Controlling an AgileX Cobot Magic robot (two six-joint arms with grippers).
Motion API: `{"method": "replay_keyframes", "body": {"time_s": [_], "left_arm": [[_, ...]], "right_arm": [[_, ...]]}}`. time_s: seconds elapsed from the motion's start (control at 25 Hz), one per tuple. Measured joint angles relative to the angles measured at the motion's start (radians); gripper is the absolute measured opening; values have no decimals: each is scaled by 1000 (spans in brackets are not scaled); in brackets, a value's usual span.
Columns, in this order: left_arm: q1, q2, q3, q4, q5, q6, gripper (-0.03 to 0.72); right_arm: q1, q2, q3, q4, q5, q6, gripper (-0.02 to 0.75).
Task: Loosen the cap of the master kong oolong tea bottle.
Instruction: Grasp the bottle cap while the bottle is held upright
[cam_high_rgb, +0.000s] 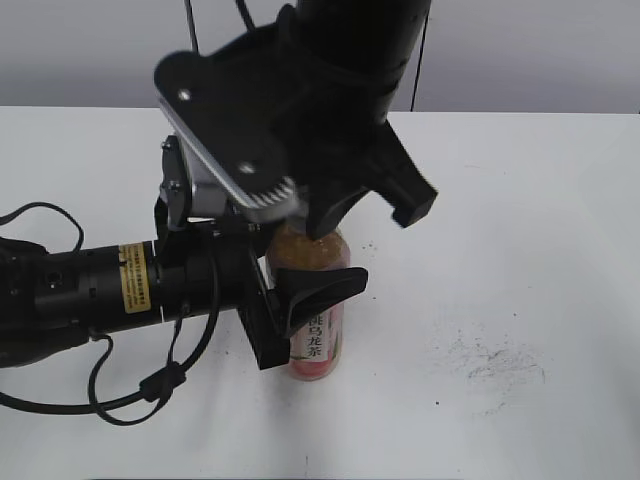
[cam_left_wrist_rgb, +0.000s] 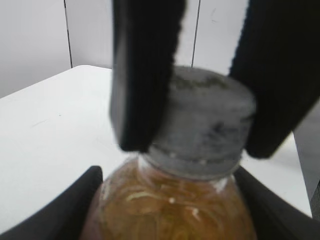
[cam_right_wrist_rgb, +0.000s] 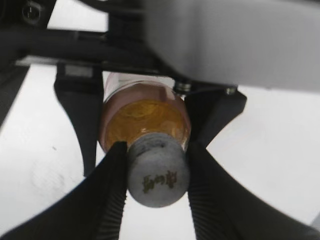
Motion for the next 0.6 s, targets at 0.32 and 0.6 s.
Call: {"method": "replay_keyframes", "body": {"time_s": [0.32, 0.6], "left_arm": [[0, 0, 0, -2, 0, 0, 448], [0, 0, 0, -3, 0, -4, 448]], "right_arm": [[15, 0, 0, -30, -2, -812, 271], [17, 0, 0, -30, -3, -380, 380]]}}
